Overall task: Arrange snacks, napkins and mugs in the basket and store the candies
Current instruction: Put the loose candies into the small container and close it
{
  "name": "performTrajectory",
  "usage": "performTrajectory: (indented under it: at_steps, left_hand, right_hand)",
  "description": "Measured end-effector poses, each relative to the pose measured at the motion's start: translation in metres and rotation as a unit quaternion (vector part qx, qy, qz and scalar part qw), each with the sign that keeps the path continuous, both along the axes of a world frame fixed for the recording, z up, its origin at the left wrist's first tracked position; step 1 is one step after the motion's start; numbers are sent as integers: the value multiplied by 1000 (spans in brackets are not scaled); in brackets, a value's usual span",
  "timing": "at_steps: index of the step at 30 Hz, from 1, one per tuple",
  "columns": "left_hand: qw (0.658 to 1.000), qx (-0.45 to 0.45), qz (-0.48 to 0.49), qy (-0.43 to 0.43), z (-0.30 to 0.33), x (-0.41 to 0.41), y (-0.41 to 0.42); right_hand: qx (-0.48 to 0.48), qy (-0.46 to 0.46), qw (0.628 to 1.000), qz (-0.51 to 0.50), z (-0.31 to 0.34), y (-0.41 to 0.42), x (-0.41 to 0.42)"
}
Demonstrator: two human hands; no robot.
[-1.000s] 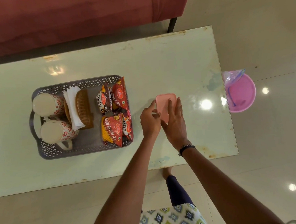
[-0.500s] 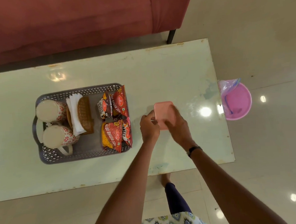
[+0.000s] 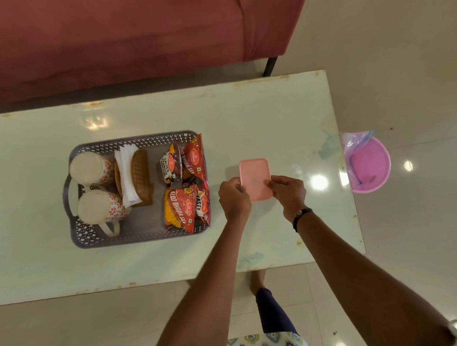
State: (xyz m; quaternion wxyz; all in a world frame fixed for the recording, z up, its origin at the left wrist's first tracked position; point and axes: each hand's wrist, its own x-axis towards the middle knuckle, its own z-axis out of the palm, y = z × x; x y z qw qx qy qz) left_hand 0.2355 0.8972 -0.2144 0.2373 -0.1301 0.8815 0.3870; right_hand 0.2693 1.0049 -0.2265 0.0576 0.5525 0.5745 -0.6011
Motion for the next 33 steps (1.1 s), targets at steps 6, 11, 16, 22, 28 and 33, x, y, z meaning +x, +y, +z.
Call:
performTrajectory:
  at_steps: [6, 11, 16, 22, 28, 33]
  left_hand:
    - [998, -17, -22, 60, 3, 4, -32]
    - [994, 23, -38, 99, 22, 20, -46]
    - [951, 18, 136, 277, 45, 28, -119]
    - [881, -114, 457, 57, 24, -18, -251]
    - [830, 208, 490, -166, 7, -28, -282]
    - [827, 204, 495, -172, -13, -26, -291]
  right_hand:
    - [11, 19, 1000, 2, 5, -53, -31]
    - [60, -10, 998, 23, -3, -70, -35]
    - [91, -21, 992, 83, 4, -71, -37]
    - [242, 35, 948, 203, 18, -105, -21]
    - [225, 16, 956, 187, 9, -126, -18]
    - [243, 20, 954, 176, 6, -130, -23]
